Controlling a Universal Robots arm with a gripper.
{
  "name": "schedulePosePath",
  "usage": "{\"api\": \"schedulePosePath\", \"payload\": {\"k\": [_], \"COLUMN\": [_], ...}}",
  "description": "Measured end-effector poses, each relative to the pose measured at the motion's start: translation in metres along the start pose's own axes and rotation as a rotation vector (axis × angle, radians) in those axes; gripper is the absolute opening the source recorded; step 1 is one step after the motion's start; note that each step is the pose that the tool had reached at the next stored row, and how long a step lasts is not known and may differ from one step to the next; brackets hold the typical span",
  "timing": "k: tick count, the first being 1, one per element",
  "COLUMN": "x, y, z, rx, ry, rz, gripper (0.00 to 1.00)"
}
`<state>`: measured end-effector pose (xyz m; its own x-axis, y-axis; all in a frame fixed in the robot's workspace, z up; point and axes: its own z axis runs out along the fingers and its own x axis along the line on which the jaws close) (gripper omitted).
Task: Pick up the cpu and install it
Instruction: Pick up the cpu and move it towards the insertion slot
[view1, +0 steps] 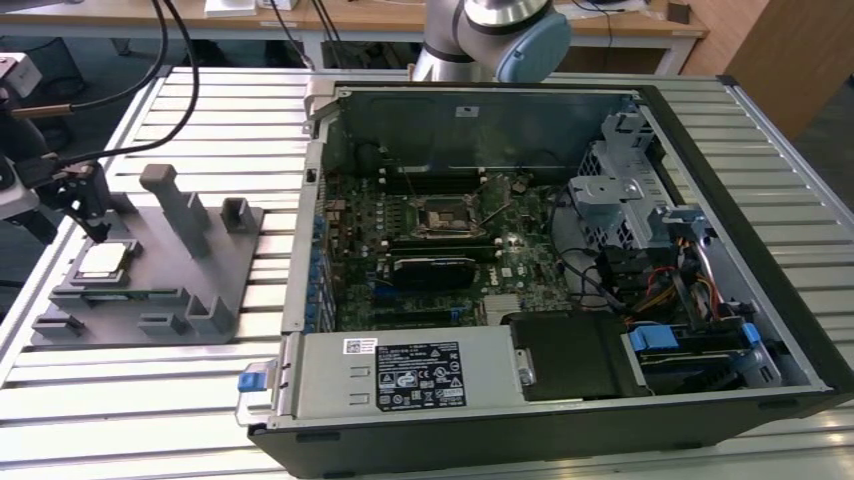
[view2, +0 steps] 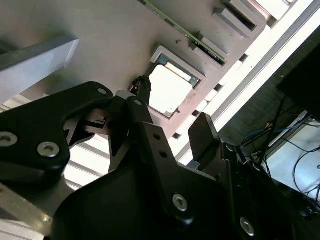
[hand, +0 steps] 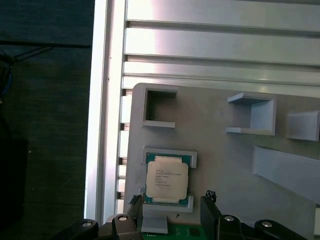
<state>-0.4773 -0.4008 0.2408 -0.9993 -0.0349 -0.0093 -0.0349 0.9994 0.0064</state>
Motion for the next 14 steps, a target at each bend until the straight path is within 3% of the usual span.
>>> {"api": "schedulePosePath", "payload": {"k": [14], "x": [-0.0003], "y": [0.0000], "z": [0.0065], "rx": [0.0015], "ry": [0.0002], "rz": [0.004], "gripper": [0.58]}}
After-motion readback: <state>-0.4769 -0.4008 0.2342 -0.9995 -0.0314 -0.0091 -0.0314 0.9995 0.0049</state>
